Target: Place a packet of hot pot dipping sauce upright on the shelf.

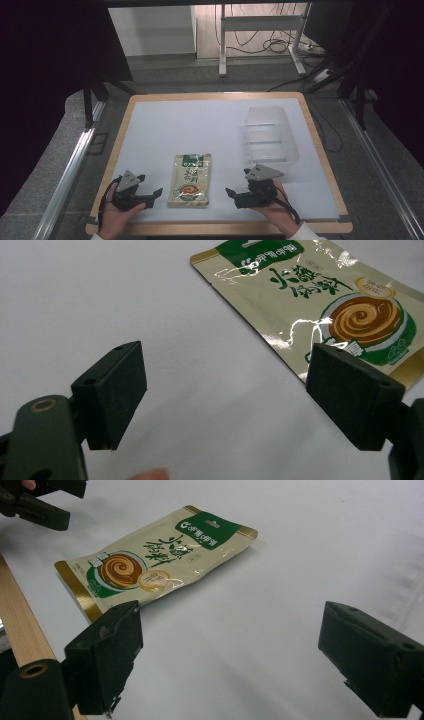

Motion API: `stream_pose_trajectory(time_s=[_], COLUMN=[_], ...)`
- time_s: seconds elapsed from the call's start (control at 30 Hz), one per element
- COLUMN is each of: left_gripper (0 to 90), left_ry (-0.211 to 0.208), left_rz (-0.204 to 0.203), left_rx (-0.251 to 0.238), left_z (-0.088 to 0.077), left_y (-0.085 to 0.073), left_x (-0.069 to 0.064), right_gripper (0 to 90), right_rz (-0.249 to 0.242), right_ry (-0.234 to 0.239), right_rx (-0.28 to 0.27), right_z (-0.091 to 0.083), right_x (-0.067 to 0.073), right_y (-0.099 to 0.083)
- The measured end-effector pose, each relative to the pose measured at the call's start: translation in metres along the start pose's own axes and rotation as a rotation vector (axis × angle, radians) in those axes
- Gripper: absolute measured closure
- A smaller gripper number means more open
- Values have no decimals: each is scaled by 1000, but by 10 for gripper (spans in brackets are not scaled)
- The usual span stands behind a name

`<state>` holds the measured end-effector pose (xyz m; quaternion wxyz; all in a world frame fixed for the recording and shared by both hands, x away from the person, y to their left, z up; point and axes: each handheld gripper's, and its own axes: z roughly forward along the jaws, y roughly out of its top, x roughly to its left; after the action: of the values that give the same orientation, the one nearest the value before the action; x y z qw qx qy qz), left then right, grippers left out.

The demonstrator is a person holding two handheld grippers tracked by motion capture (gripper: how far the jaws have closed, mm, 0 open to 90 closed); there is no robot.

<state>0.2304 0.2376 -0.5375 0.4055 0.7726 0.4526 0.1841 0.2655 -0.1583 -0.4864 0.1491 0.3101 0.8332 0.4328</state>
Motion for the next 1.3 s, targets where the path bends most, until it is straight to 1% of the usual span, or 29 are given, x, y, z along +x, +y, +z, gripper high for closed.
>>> stream_pose_trajectory(time_s=[0.17,0.2,0.3,0.4,0.6,0.73,0.87,0.93,1.03,1.17,1.2,1.23,1.27,1.3], left_gripper=[167,168,168,168,168,168,168,168,168,168,168,168,168,168], left_ry=[-1,-1,-2,-2,-5,-5,0,6,9,9,7,7,8,8], left_rz=[-2,4,4,4,6,7,10,8,9,12,11,11,4,4], left_rx=[-3,-3,-4,-6,-1,-4,2,8,10,13,13,13,9,9], left_z=[0,-1,-1,-1,0,0,1,2,3,3,3,3,3,3], left_y=[0,0,0,0,0,0,0,0,0,-1,-1,-1,-1,-1], left_x=[0,-1,-2,-2,-1,-1,-2,-2,-1,-1,0,0,0,0], right_gripper=[118,119,119,125,127,136,141,143,146,149,149,149,149,149], right_rz=[-3,-5,-14,-17,-16,-5,-17,-22,-33,-42,-47,-47,-57,-57], right_ry=[-1,0,1,16,28,33,29,53,68,78,77,77,79,79], right_rx=[5,2,1,6,19,10,-3,-10,-12,-11,-10,-10,-11,-11], right_z=[0,-1,-2,-1,2,2,1,0,1,3,3,3,2,2], right_x=[0,1,3,4,1,0,1,0,-1,0,1,1,1,1], right_y=[0,0,1,2,1,4,10,19,26,33,38,38,44,44])
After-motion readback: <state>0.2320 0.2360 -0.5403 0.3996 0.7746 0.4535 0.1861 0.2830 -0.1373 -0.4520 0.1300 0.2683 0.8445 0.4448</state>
